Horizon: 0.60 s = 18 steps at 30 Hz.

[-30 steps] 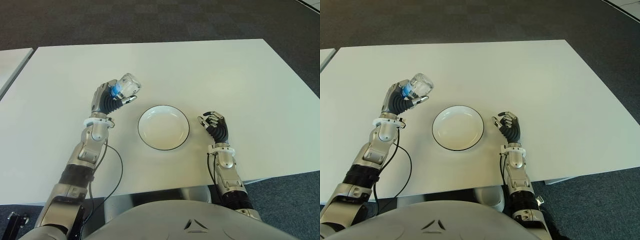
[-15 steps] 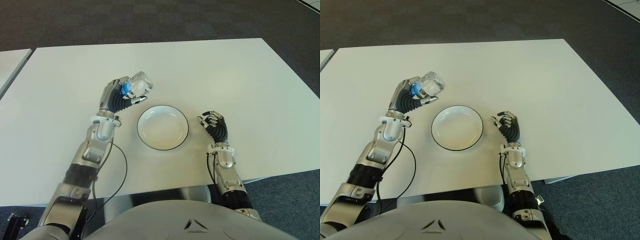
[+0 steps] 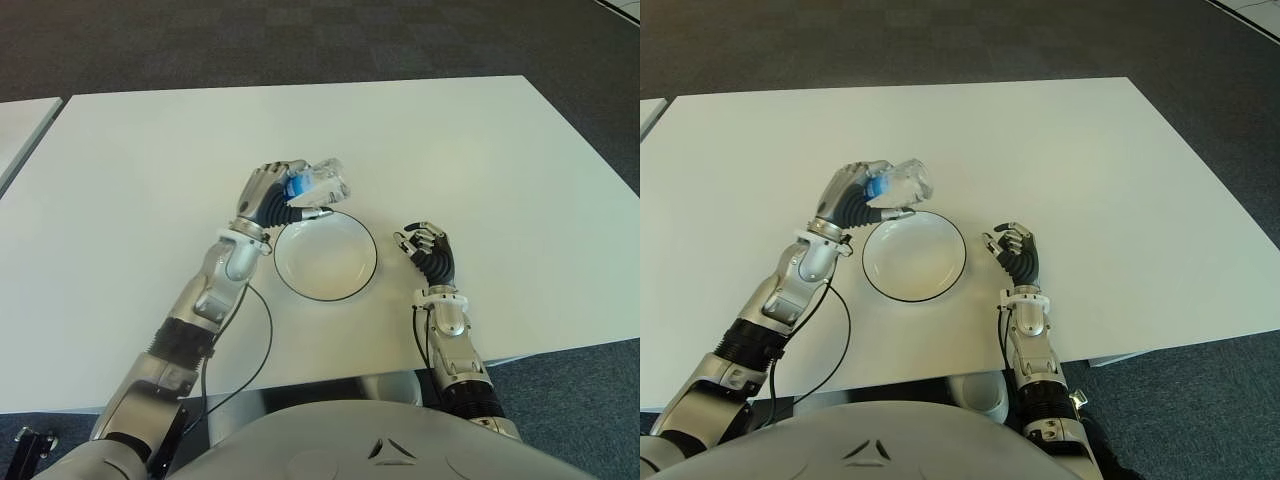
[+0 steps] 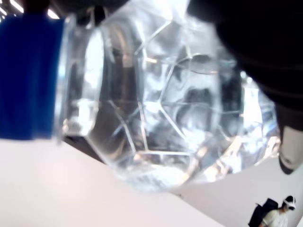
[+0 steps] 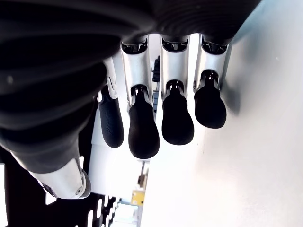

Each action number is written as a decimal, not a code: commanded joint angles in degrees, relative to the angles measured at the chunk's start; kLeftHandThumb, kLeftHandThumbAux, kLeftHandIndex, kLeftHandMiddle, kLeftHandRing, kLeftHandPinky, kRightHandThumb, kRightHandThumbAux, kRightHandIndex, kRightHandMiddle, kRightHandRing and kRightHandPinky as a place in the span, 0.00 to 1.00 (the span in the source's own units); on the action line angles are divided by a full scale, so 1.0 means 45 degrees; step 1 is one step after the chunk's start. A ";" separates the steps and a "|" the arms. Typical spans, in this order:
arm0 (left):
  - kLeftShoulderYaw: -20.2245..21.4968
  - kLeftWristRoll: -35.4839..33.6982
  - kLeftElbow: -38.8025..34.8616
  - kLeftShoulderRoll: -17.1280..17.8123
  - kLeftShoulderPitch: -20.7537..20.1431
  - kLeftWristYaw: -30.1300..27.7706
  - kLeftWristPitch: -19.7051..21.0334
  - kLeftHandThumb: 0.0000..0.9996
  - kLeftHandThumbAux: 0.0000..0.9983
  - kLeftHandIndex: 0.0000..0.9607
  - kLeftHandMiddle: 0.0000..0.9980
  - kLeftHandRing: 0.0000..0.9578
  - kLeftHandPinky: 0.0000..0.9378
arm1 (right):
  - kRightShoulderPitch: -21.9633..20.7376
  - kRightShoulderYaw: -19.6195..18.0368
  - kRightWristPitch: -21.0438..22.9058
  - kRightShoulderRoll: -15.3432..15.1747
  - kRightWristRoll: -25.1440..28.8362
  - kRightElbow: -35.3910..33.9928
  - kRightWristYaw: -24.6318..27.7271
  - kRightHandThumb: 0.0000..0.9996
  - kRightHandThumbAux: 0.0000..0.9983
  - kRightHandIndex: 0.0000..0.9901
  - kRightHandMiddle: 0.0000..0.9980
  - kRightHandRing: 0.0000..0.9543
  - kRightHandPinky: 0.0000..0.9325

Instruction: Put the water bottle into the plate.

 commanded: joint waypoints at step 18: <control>-0.2537 0.2362 0.3301 -0.0432 -0.1061 -0.0050 -0.0241 0.85 0.67 0.41 0.54 0.89 0.88 | 0.0372 0.0074 0.0713 0.0079 -0.0102 0.0156 -0.0022 0.70 0.73 0.44 0.74 0.76 0.75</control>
